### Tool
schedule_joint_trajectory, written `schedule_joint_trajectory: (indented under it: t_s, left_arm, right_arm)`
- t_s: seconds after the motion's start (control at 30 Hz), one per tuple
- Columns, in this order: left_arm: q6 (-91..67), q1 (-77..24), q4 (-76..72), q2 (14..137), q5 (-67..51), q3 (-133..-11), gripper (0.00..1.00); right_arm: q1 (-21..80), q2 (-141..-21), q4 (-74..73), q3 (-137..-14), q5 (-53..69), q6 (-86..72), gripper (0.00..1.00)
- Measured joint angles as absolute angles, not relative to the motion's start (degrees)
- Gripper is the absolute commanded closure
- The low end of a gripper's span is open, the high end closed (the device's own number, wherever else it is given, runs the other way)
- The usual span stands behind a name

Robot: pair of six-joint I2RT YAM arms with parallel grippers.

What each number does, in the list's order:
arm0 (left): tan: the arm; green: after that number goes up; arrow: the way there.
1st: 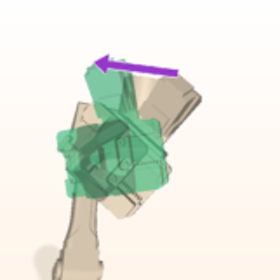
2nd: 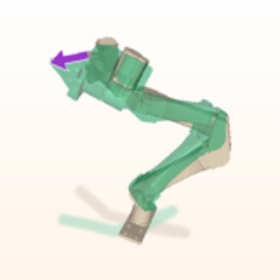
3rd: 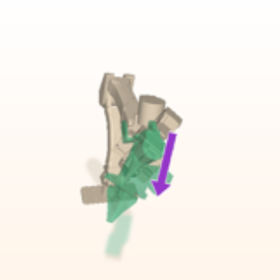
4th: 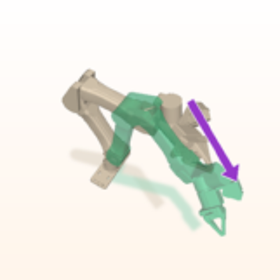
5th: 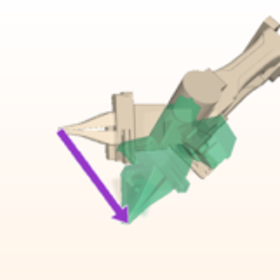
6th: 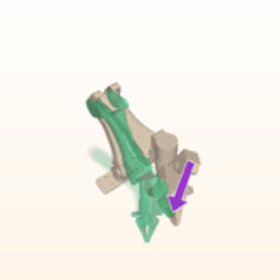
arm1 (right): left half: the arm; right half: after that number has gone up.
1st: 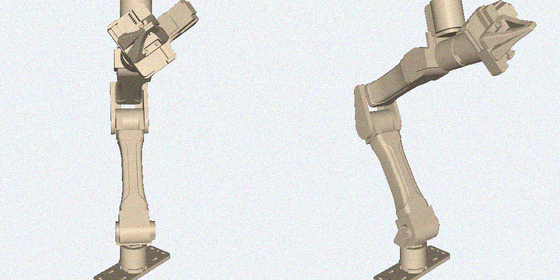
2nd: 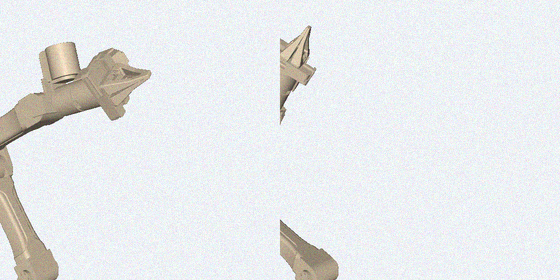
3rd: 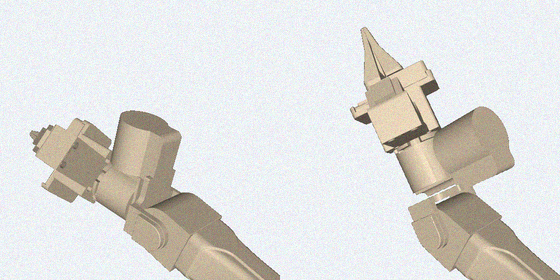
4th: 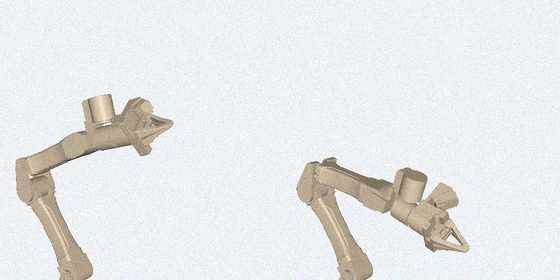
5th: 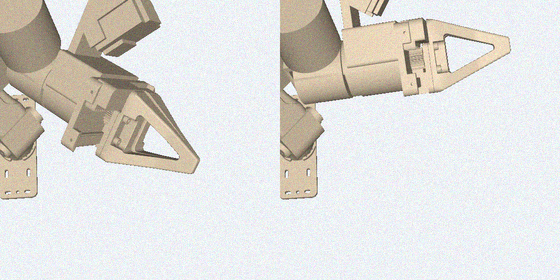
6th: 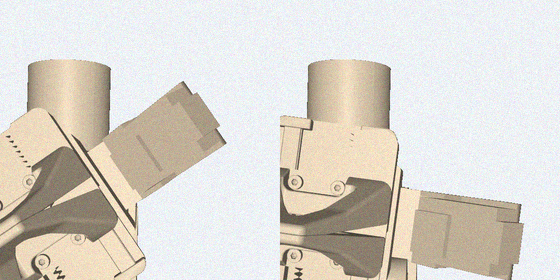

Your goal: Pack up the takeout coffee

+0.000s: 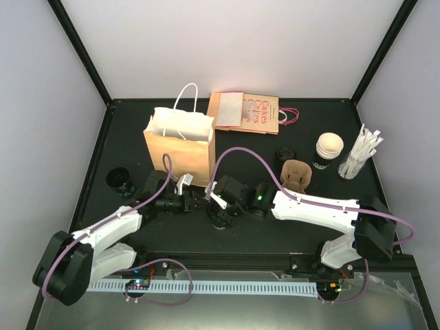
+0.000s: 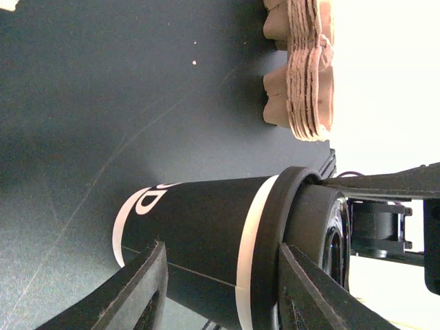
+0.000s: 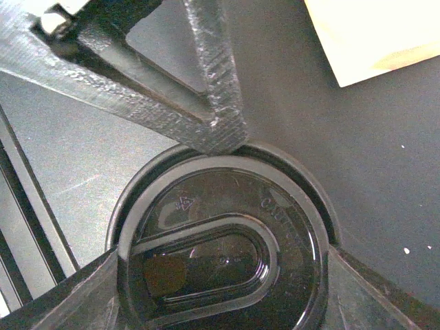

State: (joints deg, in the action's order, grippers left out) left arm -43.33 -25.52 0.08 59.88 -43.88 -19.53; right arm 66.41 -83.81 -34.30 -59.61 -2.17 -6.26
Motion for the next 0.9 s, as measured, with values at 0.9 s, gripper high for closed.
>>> schedule_joint_trajectory:
  t_s: [0.9]
  left_arm:
    - [-40.88,-27.66,-4.21,66.74,-41.76,-22.41,0.55]
  right_arm:
    - [66.35,-84.23,-34.48,-59.77,-1.93,-6.07,0.28]
